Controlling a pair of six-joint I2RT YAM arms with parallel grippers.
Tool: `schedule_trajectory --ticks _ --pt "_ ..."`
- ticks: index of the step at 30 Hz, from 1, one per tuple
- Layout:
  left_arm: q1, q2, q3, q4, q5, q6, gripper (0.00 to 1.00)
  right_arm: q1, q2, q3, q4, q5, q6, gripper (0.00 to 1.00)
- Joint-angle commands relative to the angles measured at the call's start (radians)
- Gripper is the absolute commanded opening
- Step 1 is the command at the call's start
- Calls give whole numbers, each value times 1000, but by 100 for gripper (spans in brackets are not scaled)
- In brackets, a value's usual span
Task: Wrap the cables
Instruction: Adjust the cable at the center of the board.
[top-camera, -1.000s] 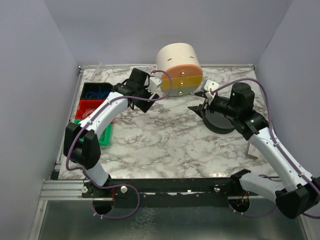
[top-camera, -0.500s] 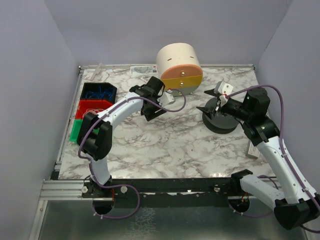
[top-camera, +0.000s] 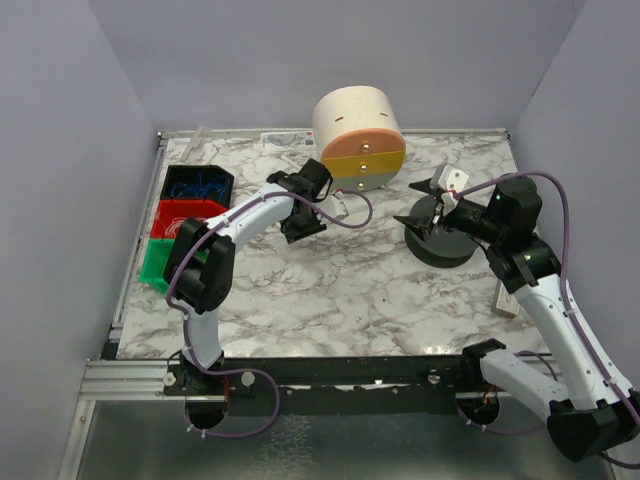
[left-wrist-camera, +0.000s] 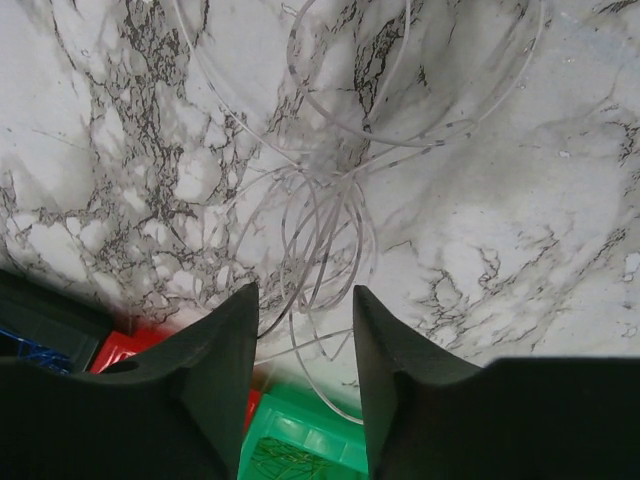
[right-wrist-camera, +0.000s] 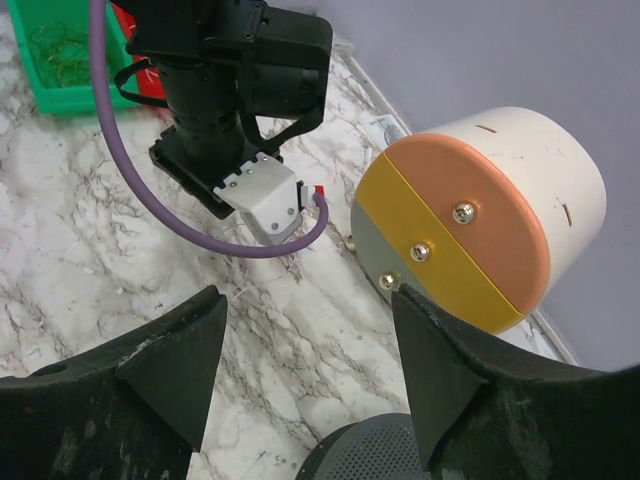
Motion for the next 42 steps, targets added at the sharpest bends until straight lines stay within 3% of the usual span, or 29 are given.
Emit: schedule_trajectory --ticks 1,4,7,11,15,17,18,19,28,34,42 --pt "-6 25 31 -26 -11 2 40 -6 -8 -18 -28 -25 -2 72" --pt "-6 30 31 -22 -12 -3 37 -7 -11 -17 -27 -28 -1 72" --pt "-6 31 29 -14 -22 -4 50 -6 -11 -17 -28 -31 1 72" --pt "-6 38 28 -2 -28 -12 48 -7 -11 -17 -28 -33 1 72" --pt "-6 45 42 1 -26 -21 30 -7 -13 -18 -28 -30 1 73" --pt "-6 43 47 0 -20 -23 16 -7 -13 -18 -27 -28 1 73" --pt "-6 39 52 0 -16 -24 4 -7 -14 -19 -28 -26 1 73" --pt "-6 34 58 0 -8 -27 0 -7 -14 -18 -26 -23 1 73" --pt "25 -106 208 2 158 -118 0 -7 -16 -4 -36 -13 -2 73" --pt "156 -235 337 121 288 -294 0 -7 -6 48 -84 -33 -18 75" --pt "244 -342 432 281 482 -564 0 -7 128 94 -55 -232 -66 85"
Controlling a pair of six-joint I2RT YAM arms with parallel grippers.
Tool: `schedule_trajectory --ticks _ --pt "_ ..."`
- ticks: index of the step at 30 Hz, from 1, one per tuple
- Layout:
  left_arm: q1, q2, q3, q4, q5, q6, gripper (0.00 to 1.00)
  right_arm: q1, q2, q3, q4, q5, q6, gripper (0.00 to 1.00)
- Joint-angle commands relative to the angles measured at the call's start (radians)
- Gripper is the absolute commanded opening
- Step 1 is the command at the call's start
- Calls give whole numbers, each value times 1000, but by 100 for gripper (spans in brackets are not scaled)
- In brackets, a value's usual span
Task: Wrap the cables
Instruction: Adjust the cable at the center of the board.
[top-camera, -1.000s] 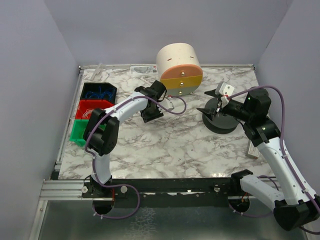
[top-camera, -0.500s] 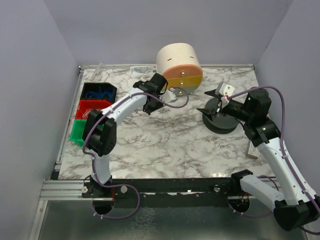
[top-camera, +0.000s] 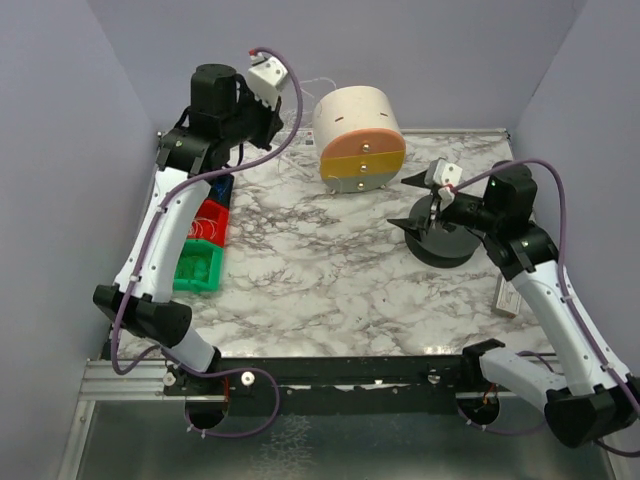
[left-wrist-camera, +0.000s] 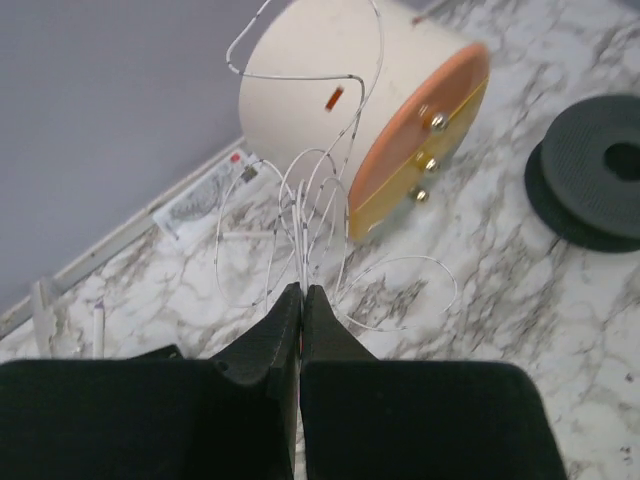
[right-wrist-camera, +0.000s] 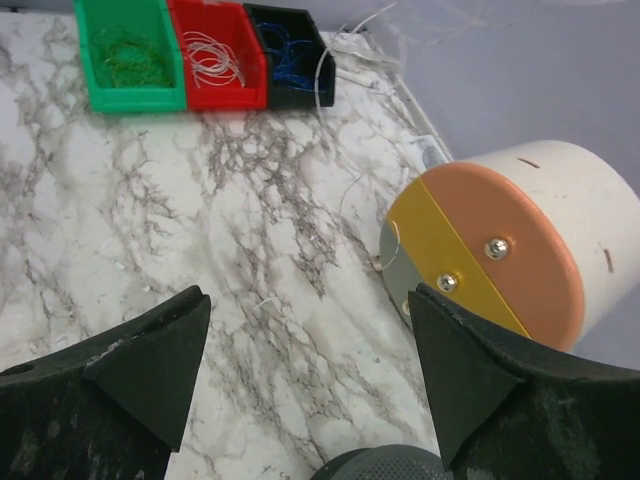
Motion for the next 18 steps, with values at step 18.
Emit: schedule_trajectory --ticks 18 --pt "-1 -188 -200 439 219 -658 0 96 504 218 688 -181 867 92"
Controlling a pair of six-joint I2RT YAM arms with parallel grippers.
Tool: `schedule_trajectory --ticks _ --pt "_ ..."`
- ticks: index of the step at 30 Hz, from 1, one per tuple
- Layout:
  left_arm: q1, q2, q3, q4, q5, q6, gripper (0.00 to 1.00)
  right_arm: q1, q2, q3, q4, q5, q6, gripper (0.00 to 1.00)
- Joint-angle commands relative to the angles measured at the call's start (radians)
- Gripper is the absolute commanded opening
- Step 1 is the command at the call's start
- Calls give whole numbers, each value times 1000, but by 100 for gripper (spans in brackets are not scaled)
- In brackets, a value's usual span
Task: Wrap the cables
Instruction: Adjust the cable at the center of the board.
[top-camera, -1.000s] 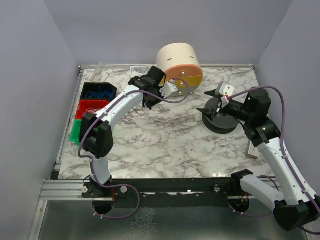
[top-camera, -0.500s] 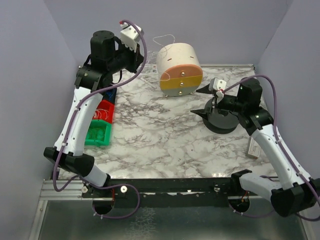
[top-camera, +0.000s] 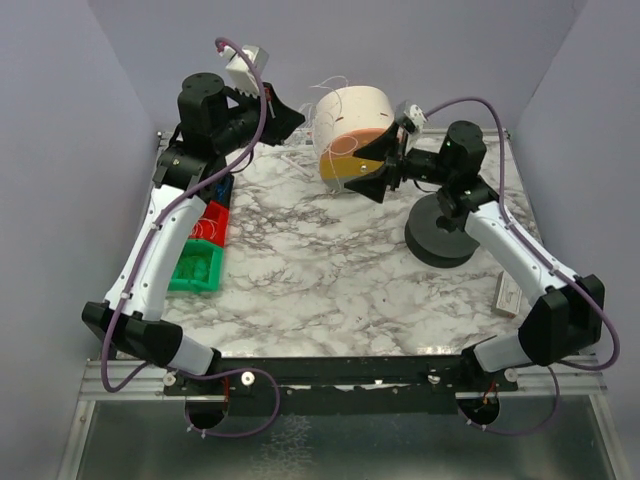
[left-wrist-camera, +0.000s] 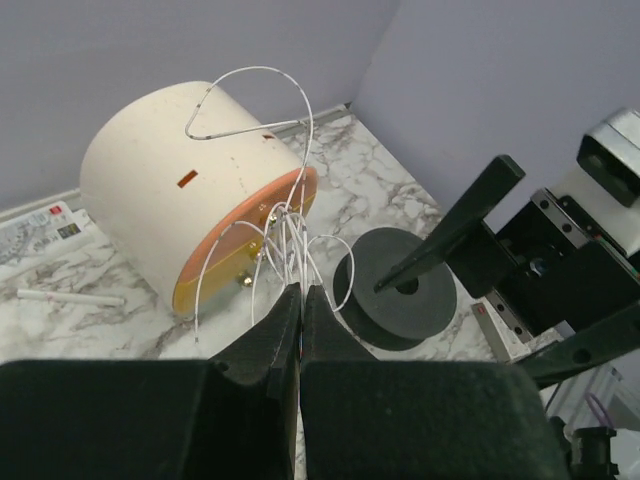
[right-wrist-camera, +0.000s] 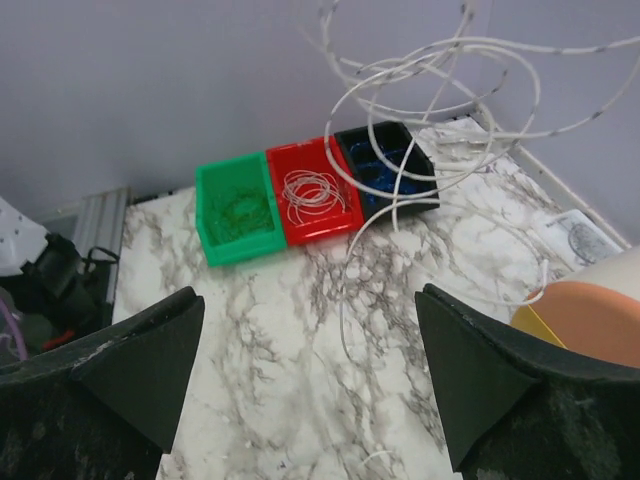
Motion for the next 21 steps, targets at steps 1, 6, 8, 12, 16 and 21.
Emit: schedule_trajectory --ticks 1,6,8,12,16,21 --pt "2 -62 -54 94 41 -100 0 10 84 74 192 -2 332 92" --pt "2 -76 -99 106 44 -104 0 51 140 168 10 157 227 93" --pt "2 -76 -117 118 54 -113 0 88 157 194 -64 224 145 93" --pt "2 -73 -147 135 74 -123 0 159 176 227 -161 358 -22 93" --pt "2 -73 -154 145 86 -128 0 189 188 237 -202 476 -134 91" --pt "5 -77 -144 141 87 -125 0 189 152 171 -225 467 -251 92"
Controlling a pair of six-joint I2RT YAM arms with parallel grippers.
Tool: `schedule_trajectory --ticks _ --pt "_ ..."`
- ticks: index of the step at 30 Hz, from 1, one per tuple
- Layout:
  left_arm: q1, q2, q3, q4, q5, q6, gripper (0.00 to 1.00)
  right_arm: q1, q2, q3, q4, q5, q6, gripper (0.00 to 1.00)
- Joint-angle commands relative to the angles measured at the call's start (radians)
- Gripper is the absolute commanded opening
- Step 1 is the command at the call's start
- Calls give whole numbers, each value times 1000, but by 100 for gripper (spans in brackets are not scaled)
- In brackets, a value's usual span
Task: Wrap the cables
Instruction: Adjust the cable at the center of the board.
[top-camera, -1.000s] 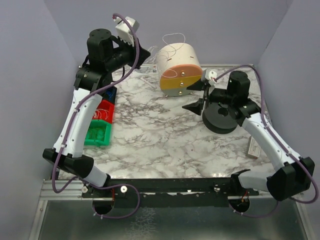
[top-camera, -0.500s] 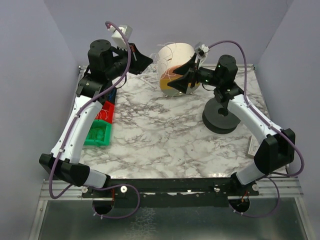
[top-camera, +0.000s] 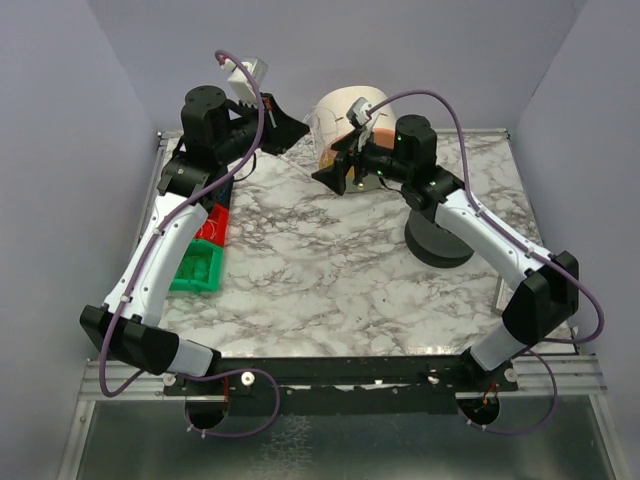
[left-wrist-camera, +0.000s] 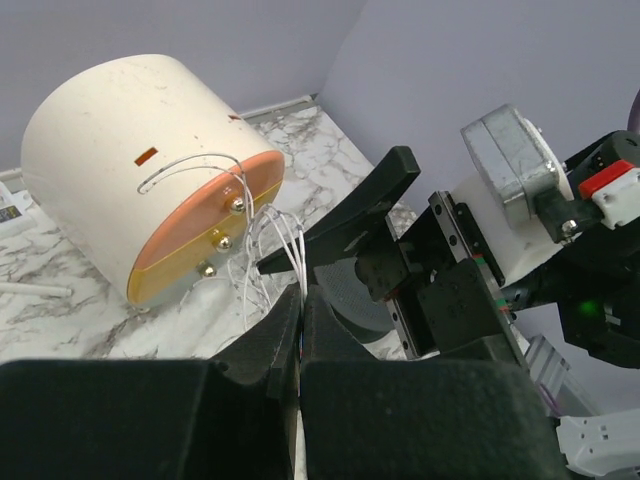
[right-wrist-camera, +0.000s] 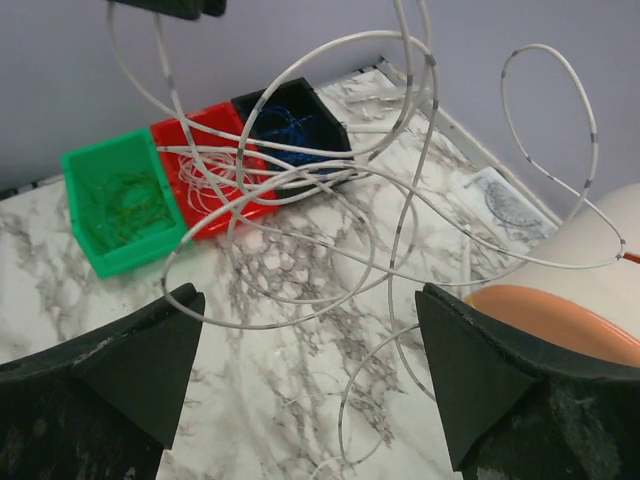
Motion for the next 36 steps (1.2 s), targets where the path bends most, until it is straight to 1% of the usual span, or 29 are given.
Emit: schedule_trajectory --ticks 1,4,6,7,10,12,13,14,15,17,22,24,27,28,30,32,33,36 --pt "6 -21 13 29 36 -12 0 -5 -32 -64 -46 55 -165 93" --pt "8 -18 15 31 46 -15 0 -5 -46 -103 -42 102 -184 93" --pt "8 -16 11 34 51 -16 0 -5 -35 -97 -41 150 -186 88" --pt "9 -17 8 36 53 -17 0 -5 -28 -92 -42 170 -186 80" --pt "9 -23 -1 36 46 -7 0 -5 -22 -87 -41 198 -194 39" --pt "9 -29 -4 21 24 14 0 -5 -35 -91 -41 224 -200 17" --pt "9 -35 -4 8 4 30 0 -5 -45 -96 -42 244 -204 8" --pt "11 -41 -5 -10 -24 47 0 -5 -60 -103 -41 276 -213 2" --pt "11 -44 -1 -25 -53 62 0 -5 -76 -115 -41 309 -224 1" --pt "15 -51 4 -39 -88 78 0 -6 -115 -145 -2 393 -242 1" --pt "22 -50 31 -56 -121 96 0 -13 -226 -252 104 580 -299 1" --pt "27 -47 36 -58 -123 93 0 -18 -255 -275 110 573 -315 1" --pt "29 -42 38 -56 -106 89 0 -19 -276 -282 72 484 -317 1" --pt "31 -39 37 -54 -101 86 0 -18 -277 -280 52 440 -316 7" --pt "34 -35 33 -47 -81 75 0 -18 -277 -282 23 304 -333 37" --pt "37 -34 21 -31 -50 55 0 -13 -263 -271 -13 154 -359 58" --pt "38 -34 14 -21 -29 46 0 -6 -249 -257 -25 125 -361 63" --pt "43 -37 -5 6 20 19 0 16 -190 -205 -54 114 -396 71"
